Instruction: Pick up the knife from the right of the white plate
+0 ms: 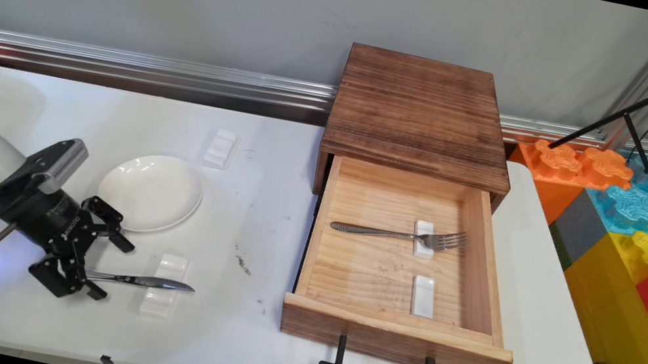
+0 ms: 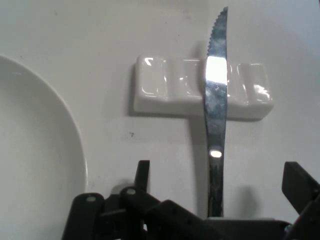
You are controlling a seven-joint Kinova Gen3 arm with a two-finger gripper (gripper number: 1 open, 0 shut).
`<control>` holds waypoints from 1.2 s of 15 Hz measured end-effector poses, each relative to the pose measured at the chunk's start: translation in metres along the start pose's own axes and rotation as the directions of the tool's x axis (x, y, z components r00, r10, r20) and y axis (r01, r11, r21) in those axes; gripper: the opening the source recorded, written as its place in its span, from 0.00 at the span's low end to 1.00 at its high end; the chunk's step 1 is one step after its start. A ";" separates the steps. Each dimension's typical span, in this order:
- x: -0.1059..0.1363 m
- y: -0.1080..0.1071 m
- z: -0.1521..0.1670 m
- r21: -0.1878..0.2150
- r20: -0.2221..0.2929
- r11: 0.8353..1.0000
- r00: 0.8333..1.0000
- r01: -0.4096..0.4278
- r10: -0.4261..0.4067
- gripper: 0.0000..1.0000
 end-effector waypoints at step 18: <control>-0.016 -0.003 0.011 -0.031 -0.034 0.997 0.997 -0.070 0.069 1.00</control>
